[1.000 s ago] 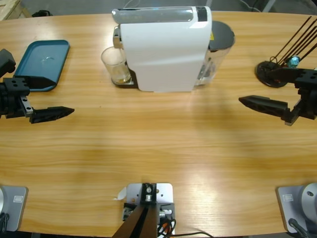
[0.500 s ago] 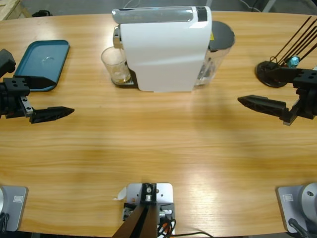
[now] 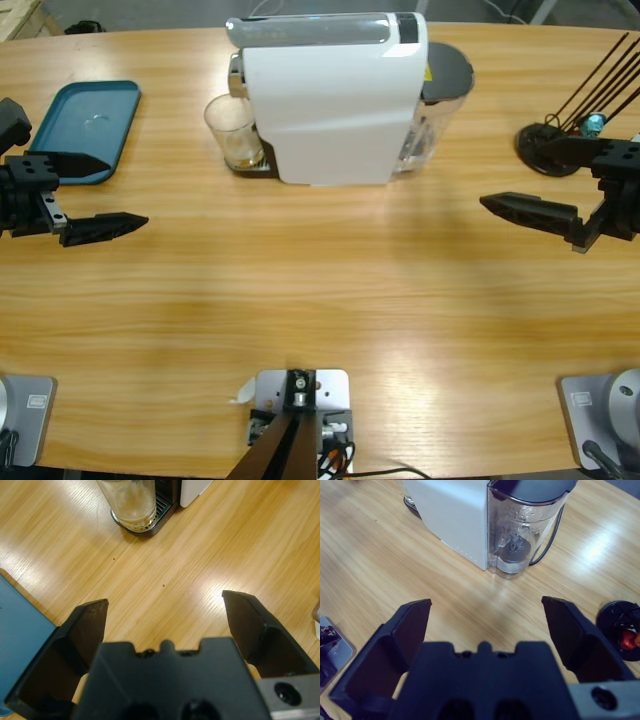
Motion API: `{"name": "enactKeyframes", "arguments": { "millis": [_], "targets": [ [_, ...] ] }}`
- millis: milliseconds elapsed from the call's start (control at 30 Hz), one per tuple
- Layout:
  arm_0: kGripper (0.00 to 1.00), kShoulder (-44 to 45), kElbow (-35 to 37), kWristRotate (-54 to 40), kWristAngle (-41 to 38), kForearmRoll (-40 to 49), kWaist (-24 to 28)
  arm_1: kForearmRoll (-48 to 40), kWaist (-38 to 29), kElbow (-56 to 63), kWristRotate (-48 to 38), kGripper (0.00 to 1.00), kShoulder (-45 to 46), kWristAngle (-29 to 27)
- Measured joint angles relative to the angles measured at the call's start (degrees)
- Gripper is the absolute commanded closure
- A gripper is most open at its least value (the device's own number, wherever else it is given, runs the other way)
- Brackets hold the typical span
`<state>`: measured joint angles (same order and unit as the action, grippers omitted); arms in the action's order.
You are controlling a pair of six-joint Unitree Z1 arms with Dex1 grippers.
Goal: Pour coffee
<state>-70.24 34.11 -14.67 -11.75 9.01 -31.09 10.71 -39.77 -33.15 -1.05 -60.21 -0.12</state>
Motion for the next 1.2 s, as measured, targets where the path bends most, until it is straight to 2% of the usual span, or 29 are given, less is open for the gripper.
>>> {"name": "enactKeyframes", "arguments": {
  "millis": [1200],
  "targets": [
    [0.009, 0.0, -0.2, 1.8, 0.2, 0.0, 0.0, -2.7, 0.0, 1.6, 0.0, 0.0, -2.6, 0.0]
  ]
}}
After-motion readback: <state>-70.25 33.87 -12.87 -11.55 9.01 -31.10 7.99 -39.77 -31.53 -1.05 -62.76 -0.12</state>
